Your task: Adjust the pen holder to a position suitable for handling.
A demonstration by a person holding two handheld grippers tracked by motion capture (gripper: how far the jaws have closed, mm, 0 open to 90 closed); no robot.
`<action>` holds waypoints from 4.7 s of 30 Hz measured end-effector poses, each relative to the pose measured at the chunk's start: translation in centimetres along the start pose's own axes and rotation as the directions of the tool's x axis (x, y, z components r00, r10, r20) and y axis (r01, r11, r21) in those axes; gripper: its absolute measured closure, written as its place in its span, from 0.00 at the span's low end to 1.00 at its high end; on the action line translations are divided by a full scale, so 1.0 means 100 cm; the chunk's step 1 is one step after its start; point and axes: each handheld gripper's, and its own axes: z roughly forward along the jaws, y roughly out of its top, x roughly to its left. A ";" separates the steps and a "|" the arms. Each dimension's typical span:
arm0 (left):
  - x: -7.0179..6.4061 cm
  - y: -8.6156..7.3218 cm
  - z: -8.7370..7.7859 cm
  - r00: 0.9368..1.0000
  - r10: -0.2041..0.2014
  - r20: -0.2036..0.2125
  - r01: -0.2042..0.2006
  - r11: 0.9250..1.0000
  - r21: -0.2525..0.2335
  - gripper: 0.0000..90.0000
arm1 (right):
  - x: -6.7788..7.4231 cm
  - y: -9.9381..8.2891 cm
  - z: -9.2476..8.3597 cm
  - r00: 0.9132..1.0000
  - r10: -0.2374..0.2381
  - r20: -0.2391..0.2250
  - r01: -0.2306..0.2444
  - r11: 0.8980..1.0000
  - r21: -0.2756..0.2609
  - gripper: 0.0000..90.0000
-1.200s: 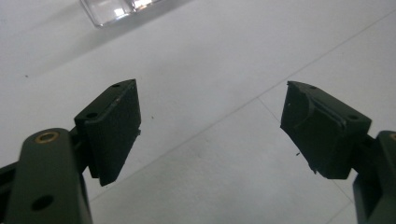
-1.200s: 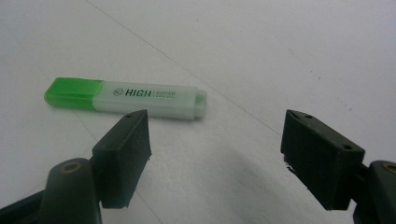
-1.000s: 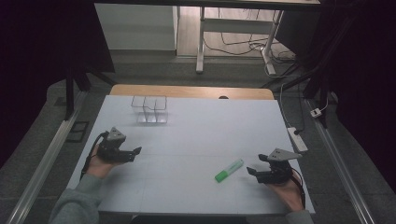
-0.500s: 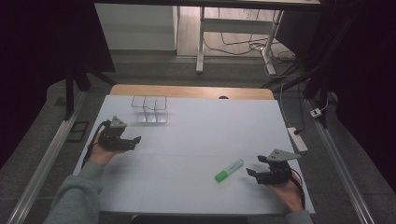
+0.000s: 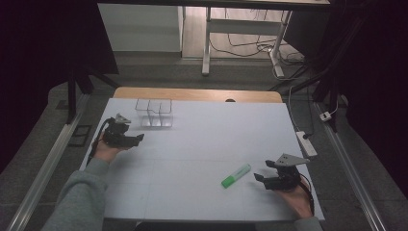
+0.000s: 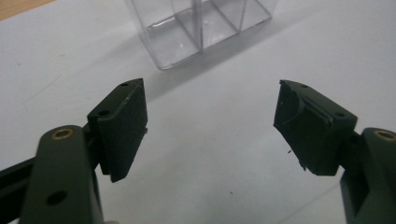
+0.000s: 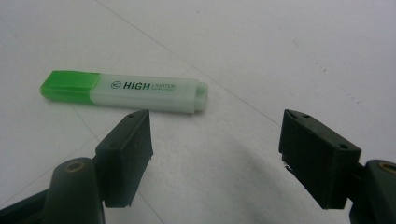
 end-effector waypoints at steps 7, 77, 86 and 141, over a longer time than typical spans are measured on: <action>0.014 0.006 0.007 1.000 -0.030 -0.007 0.030 0.999 -0.010 0.38 | 0.000 0.000 0.000 1.000 -0.003 -0.001 0.003 1.000 0.009 0.28; 0.057 0.036 0.065 0.995 -0.101 0.007 0.101 0.992 -0.078 0.99 | 0.001 0.000 0.005 1.000 -0.006 -0.005 0.006 0.999 0.035 0.28; 0.050 0.040 0.069 0.996 -0.084 0.024 0.086 0.993 -0.076 0.99 | 0.000 0.000 0.005 1.000 -0.004 -0.009 0.004 0.999 0.040 0.28; -0.032 0.094 0.104 0.993 0.028 0.111 -0.020 0.997 -0.074 0.99 | 0.000 -0.001 0.004 1.000 -0.009 0.005 0.009 0.999 0.054 0.28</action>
